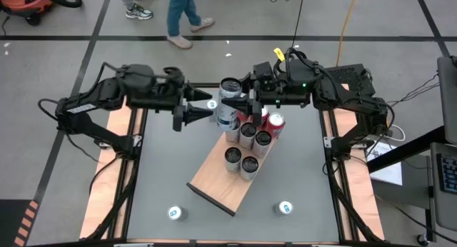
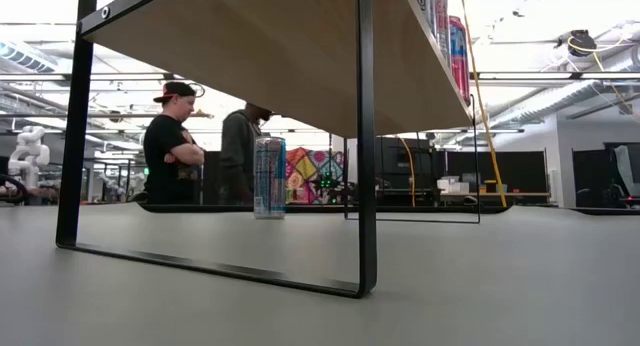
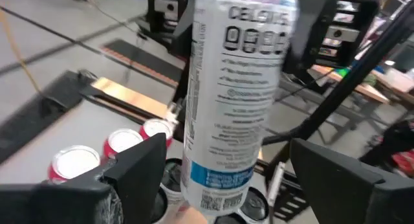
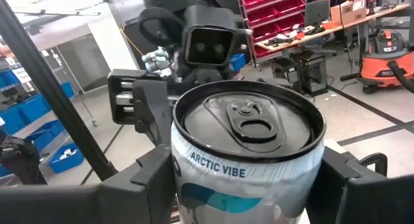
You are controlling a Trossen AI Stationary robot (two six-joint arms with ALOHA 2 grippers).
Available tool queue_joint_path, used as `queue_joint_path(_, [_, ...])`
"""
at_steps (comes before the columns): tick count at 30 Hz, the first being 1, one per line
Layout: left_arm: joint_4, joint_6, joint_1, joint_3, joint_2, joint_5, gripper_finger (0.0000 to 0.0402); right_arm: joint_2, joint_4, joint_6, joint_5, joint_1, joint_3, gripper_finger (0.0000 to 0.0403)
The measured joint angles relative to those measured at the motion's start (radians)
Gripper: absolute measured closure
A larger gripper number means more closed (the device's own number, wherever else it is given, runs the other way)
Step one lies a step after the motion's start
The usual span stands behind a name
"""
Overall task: Place canned beverage on shelf
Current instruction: Put the white blue soda can on the shelf aligned with the other white blue soda cans
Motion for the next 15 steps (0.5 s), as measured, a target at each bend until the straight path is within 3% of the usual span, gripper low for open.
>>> queue_joint_path(8, [0.053, -0.016, 0.09, 0.0, 0.054, 0.221, 0.0072, 0.018, 0.012, 0.004, 0.0, 0.002, 0.0, 0.0181])
queue_joint_path(15, [0.087, 0.014, 0.098, 0.0, 0.097, 0.246, 0.0072, 0.035, 0.032, 0.015, 0.0, 0.002, 0.0, 0.0181])
